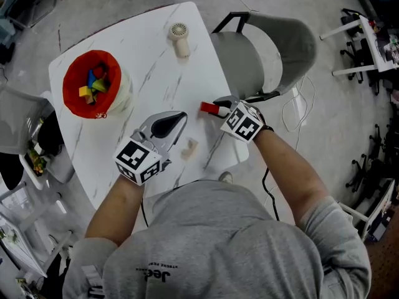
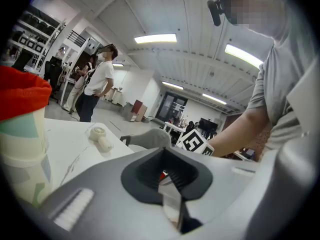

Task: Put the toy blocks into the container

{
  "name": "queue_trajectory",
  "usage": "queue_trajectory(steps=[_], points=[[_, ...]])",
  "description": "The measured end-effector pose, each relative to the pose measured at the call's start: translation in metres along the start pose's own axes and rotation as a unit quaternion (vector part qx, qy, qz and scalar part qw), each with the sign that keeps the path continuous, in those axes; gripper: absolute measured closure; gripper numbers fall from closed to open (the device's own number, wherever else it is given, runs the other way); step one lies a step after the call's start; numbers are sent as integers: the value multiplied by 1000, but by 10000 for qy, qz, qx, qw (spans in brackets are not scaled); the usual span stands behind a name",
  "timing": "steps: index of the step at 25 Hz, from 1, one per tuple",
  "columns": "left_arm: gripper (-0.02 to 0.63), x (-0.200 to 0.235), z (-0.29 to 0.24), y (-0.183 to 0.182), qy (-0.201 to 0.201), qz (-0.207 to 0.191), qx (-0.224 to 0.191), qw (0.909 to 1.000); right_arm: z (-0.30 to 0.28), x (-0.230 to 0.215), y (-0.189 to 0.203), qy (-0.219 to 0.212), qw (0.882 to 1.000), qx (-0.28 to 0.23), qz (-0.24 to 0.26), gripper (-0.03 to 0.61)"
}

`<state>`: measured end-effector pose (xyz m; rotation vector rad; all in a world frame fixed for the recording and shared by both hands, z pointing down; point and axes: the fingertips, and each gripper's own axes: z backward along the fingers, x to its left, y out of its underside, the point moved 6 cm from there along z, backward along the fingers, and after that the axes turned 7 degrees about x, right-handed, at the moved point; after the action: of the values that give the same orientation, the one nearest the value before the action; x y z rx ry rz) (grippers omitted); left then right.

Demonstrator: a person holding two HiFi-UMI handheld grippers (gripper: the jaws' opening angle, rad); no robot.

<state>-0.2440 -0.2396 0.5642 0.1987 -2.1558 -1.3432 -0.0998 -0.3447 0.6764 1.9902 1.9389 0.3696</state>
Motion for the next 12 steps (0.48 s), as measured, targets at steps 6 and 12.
queue_trajectory(steps=[6, 12], points=[[555, 5, 25, -33, -243, -125, -369, 9989, 60, -16, -69, 237, 9967, -766, 107, 428], [555, 19, 80, -74, -816, -247, -854, 9927, 105, -18, -162, 352, 9890, -1241, 724, 428]])
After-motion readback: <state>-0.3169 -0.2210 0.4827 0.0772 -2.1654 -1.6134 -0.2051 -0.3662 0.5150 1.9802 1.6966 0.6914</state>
